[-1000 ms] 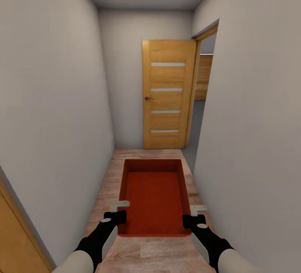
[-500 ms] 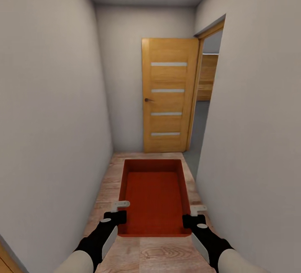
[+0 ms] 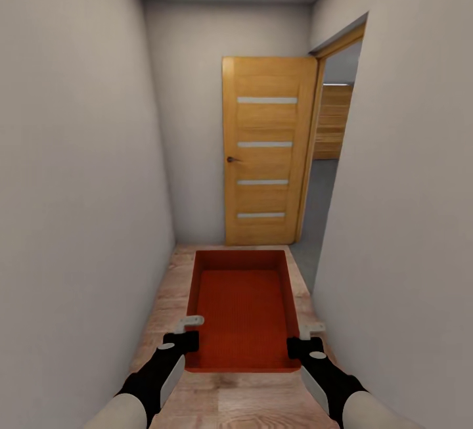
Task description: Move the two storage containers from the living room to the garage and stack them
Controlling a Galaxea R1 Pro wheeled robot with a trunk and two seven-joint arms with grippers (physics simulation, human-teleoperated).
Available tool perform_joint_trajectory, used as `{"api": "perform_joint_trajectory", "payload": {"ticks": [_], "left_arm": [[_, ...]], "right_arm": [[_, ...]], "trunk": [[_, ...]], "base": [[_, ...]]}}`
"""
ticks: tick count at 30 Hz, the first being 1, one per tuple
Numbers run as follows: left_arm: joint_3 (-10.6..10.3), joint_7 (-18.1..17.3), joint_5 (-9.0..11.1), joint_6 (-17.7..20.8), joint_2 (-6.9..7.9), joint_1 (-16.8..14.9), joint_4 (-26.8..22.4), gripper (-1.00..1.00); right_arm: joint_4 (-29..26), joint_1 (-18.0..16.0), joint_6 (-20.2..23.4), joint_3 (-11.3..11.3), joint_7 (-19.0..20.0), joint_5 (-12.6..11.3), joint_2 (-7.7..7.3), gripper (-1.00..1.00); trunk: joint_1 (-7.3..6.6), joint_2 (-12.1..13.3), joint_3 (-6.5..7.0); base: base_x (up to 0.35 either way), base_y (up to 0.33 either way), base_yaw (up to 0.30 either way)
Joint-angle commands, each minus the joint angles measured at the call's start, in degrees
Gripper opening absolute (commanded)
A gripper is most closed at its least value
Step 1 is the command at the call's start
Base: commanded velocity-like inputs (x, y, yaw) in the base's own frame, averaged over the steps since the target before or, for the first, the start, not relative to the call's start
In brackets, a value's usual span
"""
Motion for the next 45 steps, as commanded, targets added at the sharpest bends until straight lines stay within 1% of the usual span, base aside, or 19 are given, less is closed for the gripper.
{"api": "perform_joint_trajectory", "payload": {"ticks": [1, 45], "left_arm": [[1.65, 4.02, -0.59, 0.42, 0.46, 0.02, -0.17, -1.0], [1.65, 4.02, -0.59, 0.42, 0.46, 0.02, -0.08, -1.0]], "right_arm": [[-0.25, -0.04, 0.05, -0.68, 0.06, -0.8, -0.04, -1.0], [-0.25, -0.04, 0.05, -0.68, 0.06, -0.79, -0.04, -1.0]], "trunk": [[0.05, -0.04, -0.02], [0.05, -0.04, -0.02]], "base": [[0.323, 0.034, 0.0], [0.323, 0.093, 0.0]]}}
